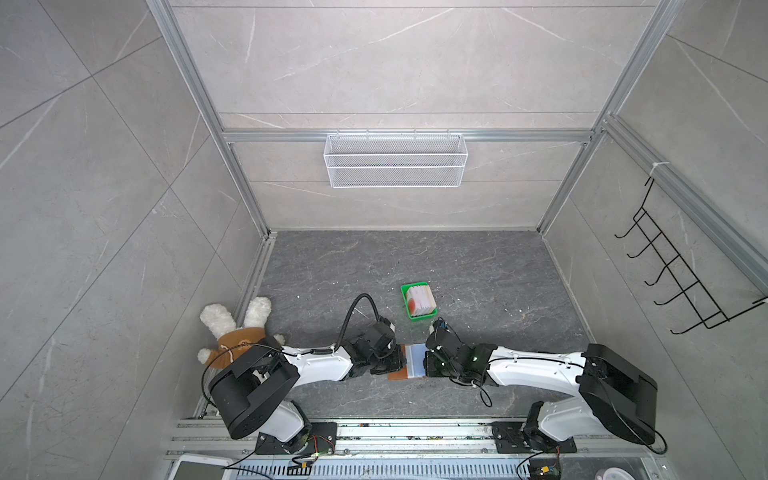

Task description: Put the credit cards into the card holder

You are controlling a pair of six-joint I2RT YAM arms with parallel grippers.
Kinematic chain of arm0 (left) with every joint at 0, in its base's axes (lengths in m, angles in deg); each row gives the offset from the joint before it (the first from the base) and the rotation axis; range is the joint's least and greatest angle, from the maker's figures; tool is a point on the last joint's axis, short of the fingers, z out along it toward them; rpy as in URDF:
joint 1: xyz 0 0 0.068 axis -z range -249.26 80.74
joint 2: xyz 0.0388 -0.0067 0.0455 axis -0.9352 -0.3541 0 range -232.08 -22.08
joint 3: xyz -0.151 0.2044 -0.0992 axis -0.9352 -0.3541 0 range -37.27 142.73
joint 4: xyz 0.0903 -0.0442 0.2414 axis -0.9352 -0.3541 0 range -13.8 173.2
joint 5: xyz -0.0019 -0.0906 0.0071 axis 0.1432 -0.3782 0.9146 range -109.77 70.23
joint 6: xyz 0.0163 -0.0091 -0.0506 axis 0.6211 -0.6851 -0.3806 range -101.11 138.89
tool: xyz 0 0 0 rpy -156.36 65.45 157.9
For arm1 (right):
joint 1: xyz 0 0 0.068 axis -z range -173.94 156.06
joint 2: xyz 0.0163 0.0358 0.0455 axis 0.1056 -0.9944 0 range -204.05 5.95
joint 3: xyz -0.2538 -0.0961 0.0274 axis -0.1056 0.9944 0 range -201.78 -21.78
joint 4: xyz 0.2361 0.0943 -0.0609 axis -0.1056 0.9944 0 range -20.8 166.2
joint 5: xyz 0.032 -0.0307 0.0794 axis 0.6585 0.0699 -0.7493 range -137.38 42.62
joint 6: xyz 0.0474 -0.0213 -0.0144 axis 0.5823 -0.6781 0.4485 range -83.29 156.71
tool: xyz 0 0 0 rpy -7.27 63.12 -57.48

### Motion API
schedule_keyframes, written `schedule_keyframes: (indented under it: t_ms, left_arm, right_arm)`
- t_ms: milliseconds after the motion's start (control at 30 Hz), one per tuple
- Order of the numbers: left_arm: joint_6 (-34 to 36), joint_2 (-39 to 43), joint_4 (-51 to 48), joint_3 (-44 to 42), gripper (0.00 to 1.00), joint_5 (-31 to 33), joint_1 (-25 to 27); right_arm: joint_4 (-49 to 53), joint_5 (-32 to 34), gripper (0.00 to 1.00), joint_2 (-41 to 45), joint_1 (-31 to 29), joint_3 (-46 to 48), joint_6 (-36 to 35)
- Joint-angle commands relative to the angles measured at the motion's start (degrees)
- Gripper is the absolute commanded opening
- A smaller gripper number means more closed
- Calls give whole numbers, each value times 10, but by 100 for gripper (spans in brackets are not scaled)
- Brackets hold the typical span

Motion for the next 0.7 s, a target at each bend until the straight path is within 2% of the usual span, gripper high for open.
schedule_keyframes:
  t_ms: [0,267,433,667]
  left_arm:
    - [16,1,-30,23,19,-5,2]
    - [34,23,-121,100,26,-12,-14]
    - [46,20,-142,130,29,-25,-45]
    - [59,-13,-136,173,31,-63,-107]
  right_arm:
    - [25,12,17,-3,5,-15,-1]
    - [80,45,21,97,16,-36,-30]
    - [124,16,27,141,85,-67,-86]
    - [162,-43,31,100,184,-149,-184]
